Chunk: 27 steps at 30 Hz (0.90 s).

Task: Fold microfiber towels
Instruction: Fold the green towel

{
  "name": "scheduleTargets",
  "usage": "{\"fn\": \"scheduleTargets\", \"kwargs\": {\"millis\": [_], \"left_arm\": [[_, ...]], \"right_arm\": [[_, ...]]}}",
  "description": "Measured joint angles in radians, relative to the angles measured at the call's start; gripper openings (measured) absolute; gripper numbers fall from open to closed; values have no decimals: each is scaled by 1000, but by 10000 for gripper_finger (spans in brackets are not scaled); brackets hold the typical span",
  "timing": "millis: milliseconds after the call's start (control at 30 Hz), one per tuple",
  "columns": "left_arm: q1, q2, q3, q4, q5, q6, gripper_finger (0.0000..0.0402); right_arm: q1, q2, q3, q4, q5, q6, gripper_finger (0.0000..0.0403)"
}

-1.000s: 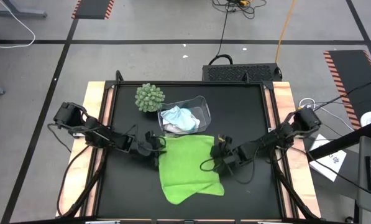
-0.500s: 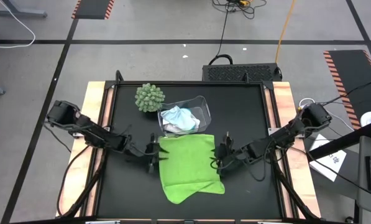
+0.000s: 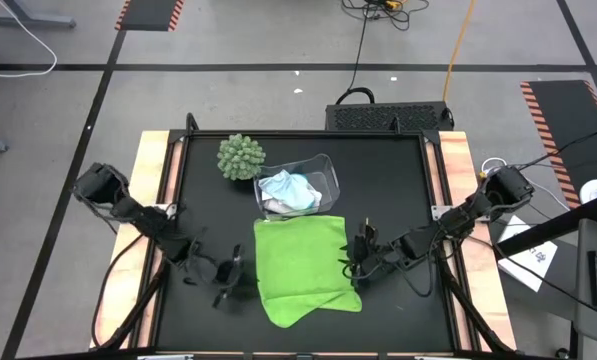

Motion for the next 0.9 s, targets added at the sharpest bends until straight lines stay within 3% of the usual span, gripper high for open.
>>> {"fn": "scheduleTargets", "kwargs": {"millis": [267, 400, 600, 900], "left_arm": [[-58, 187, 111, -12, -56, 60, 127], [-59, 270, 173, -63, -133, 91, 127], [-58, 282, 196, -72, -211, 100, 127], [-58, 270, 197, -68, -220, 124, 127]], "right_arm": [[97, 0, 0, 14, -50, 164, 151], [174, 0, 0, 41, -50, 244, 151], [294, 3, 1, 44, -45, 397, 151], [401, 48, 2, 83, -17, 589, 150]]}}
